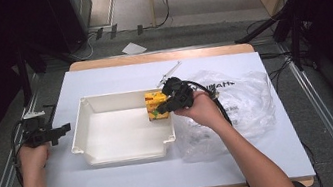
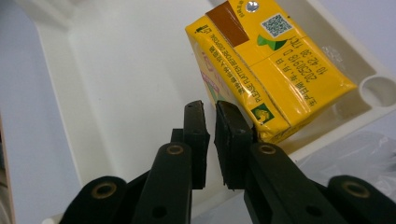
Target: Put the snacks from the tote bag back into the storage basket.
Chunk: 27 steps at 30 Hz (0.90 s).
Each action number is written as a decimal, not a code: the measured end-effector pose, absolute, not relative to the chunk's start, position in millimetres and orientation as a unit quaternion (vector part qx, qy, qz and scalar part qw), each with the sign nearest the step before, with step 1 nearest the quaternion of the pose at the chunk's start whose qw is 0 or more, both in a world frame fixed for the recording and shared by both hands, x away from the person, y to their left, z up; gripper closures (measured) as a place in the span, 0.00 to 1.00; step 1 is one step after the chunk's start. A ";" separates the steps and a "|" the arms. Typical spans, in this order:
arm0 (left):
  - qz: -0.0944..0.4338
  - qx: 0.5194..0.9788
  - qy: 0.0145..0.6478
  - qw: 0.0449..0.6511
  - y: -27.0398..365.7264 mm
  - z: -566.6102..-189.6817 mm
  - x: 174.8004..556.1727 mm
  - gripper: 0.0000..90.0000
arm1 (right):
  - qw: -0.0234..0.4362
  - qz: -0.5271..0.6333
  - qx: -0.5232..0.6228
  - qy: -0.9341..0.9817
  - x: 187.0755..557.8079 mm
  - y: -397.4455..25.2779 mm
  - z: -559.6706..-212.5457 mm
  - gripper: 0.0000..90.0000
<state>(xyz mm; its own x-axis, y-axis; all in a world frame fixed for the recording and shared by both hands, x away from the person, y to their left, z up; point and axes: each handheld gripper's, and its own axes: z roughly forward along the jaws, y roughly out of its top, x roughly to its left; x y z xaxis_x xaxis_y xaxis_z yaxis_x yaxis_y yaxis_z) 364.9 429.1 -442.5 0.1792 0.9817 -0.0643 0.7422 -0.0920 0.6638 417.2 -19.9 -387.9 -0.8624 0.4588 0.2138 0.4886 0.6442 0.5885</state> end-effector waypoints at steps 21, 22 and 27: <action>0.205 0.711 0.608 0.290 428.3 -444.8 366.2 0.26 | 0.052 -0.347 -0.259 -0.900 412.3 -34.2 -362.9 0.62; 0.205 0.710 0.608 0.289 428.3 -444.8 366.1 0.26 | 0.052 -0.351 -0.262 -0.898 413.1 -36.8 -362.1 0.62; 0.206 0.711 0.608 0.288 428.3 -445.0 366.3 0.26 | 0.048 -0.355 -0.272 -0.893 416.6 -48.5 -359.2 0.60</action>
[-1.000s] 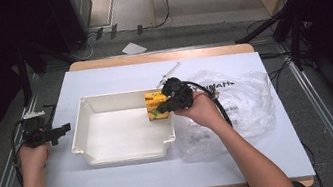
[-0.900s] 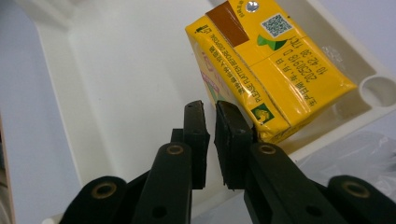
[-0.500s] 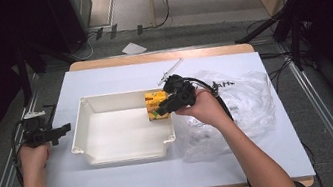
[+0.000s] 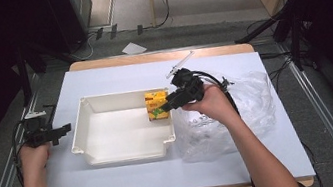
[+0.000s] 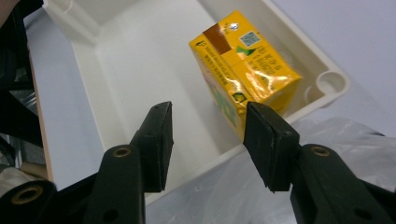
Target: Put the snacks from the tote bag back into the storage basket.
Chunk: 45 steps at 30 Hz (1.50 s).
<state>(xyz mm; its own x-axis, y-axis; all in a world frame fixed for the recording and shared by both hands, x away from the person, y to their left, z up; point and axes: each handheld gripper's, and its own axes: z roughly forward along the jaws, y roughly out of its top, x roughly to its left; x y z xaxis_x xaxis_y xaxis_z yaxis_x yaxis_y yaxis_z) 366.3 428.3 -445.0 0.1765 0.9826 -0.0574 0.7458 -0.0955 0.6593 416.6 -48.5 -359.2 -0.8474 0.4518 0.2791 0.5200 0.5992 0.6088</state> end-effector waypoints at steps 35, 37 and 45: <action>0.205 0.714 0.608 0.280 426.5 -448.5 368.1 0.26 | -0.031 -0.398 -0.347 -0.849 420.0 -139.7 -348.1 0.42; 0.205 0.713 0.610 0.278 425.9 -448.6 368.2 0.26 | -0.030 -0.397 -0.353 -0.847 421.5 -145.2 -350.0 0.42; 0.206 0.716 0.607 0.277 424.1 -448.5 368.9 0.26 | -0.027 -0.386 -0.376 -0.842 428.9 -169.1 -360.5 0.39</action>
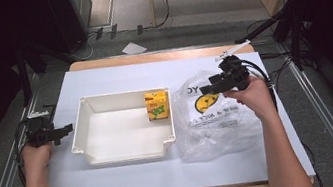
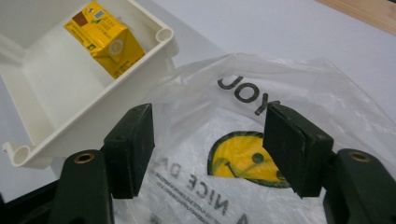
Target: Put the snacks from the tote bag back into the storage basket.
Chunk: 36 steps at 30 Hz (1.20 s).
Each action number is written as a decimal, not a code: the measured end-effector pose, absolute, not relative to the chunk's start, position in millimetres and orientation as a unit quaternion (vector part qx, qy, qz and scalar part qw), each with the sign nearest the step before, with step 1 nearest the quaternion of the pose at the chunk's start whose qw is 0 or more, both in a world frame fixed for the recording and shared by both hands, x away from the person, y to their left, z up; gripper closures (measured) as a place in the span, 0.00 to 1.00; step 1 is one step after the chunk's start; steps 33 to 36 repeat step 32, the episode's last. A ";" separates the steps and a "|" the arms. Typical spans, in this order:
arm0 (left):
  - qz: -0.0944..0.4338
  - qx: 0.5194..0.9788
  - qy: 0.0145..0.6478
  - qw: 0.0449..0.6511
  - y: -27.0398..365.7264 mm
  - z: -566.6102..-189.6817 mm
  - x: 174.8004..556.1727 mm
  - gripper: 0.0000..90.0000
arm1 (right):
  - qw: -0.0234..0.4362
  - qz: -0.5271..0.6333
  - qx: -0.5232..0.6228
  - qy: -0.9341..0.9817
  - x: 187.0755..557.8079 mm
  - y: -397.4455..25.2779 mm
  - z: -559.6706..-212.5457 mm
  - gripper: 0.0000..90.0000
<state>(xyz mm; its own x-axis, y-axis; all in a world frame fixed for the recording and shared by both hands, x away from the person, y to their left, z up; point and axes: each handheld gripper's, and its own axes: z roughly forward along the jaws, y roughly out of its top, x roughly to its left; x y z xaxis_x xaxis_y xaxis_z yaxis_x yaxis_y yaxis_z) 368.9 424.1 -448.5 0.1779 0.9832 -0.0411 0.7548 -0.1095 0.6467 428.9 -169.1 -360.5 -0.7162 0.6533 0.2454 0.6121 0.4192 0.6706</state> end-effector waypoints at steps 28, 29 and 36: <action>0.216 0.714 0.608 0.272 422.4 -450.8 370.1 0.25 | 0.039 0.372 0.388 0.842 434.9 -189.7 -374.6 0.32; 0.217 0.714 0.608 0.271 422.2 -450.8 370.1 0.24 | 0.044 0.373 0.383 0.844 433.7 -189.4 -374.4 0.31; 0.221 0.713 0.608 0.270 421.0 -451.5 370.6 0.24 | 0.054 0.383 0.368 0.846 431.4 -188.6 -374.6 0.27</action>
